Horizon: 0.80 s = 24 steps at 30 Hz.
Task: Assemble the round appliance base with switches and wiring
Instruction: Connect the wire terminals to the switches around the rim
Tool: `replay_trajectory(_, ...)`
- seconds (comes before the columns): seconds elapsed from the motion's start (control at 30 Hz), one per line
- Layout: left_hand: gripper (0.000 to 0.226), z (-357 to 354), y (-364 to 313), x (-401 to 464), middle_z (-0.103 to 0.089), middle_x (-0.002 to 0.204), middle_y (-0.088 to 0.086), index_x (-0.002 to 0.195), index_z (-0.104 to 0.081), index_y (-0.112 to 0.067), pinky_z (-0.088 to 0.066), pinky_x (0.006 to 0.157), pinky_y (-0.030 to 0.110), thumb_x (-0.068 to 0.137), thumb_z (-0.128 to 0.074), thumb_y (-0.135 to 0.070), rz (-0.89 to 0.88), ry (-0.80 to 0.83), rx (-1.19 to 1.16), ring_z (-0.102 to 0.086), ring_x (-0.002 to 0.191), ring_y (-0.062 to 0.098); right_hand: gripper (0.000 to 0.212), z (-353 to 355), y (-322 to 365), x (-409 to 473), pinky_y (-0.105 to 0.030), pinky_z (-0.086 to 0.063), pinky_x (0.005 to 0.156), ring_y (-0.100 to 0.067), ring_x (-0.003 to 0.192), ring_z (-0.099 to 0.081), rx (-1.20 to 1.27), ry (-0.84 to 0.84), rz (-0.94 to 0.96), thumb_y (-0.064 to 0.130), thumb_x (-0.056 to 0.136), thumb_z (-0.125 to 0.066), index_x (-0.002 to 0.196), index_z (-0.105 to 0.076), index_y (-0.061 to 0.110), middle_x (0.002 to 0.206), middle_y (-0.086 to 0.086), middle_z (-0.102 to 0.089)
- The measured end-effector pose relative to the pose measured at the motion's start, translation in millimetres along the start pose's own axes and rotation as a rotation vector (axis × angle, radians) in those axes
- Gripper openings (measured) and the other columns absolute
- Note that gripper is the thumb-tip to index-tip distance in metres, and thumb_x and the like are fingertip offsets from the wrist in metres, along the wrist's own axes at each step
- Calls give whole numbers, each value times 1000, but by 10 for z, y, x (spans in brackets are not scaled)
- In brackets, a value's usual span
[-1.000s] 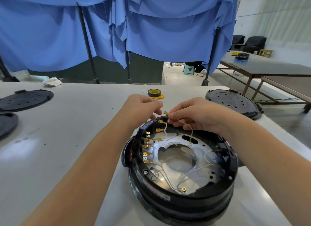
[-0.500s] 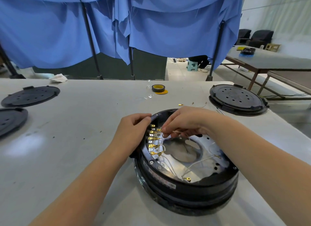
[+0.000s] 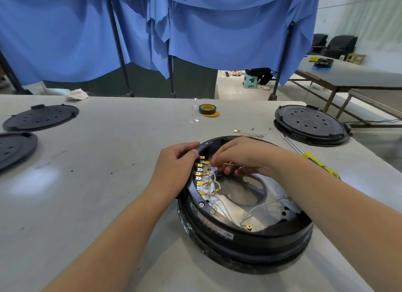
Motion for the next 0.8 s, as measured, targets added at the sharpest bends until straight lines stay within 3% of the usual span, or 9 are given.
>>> replay_trajectory(0.17, 26, 1, 12, -5, -72, 106, -1, 114, -71, -18, -51, 82, 23, 93, -57, -12, -6, 5, 8, -66, 96, 12, 11, -6, -3, -8, -14, -40, 43, -6, 49, -54, 29, -2, -5, 18, 83, -66, 89, -74, 12, 68, 1, -65)
replay_trajectory(0.53, 26, -5, 33, -5, -73, 107, -2, 111, -72, -18, -52, 90, 28, 91, -58, -10, 14, -33, -40, -67, 98, 11, 12, -38, 18, -14, -12, -39, 39, -2, 42, -52, 46, -21, 65, 16, 83, -70, 71, -73, 18, 58, 3, -64)
replay_trajectory(0.8, 26, -10, 27, 1, -72, 111, -2, 113, -71, -17, -52, 95, 33, 91, -58, -12, 9, -28, -29, -66, 102, 12, 13, -43, 30, -12, -12, -43, 41, -1, 42, -53, 31, -17, 108, 14, 86, -68, 74, -71, 18, 57, 4, -65)
Point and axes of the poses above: each hand's wrist, its own x-axis towards the middle knuckle, its own z-axis out of the back of the hand, y = z × x, the point moved 5 cm from there along x, towards the middle knuckle
